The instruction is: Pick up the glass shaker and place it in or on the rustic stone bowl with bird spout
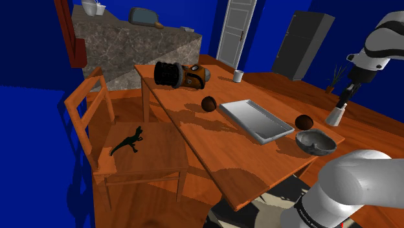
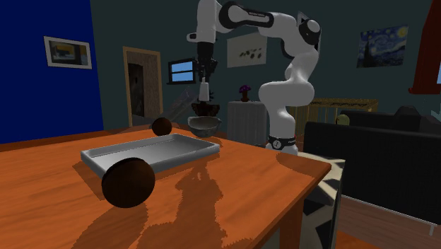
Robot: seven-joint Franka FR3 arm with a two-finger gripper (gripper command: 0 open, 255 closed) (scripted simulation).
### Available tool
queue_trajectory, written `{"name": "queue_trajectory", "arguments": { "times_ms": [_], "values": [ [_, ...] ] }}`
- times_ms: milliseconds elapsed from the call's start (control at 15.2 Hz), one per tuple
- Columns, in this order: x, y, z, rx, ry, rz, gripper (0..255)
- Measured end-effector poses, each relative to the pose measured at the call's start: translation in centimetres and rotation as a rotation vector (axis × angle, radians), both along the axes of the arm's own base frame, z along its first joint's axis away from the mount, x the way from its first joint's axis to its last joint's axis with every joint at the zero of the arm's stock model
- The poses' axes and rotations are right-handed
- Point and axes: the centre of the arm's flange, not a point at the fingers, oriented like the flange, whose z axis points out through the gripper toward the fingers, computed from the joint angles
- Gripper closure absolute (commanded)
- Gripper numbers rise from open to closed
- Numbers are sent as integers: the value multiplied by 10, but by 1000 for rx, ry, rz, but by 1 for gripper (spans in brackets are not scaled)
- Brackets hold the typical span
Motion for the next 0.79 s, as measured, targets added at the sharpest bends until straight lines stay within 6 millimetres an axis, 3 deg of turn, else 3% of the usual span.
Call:
{"name": "queue_trajectory", "arguments": {
  "times_ms": [792],
  "values": [
    [0, -1, -64, 0, 0, 0, 255]
  ]
}}
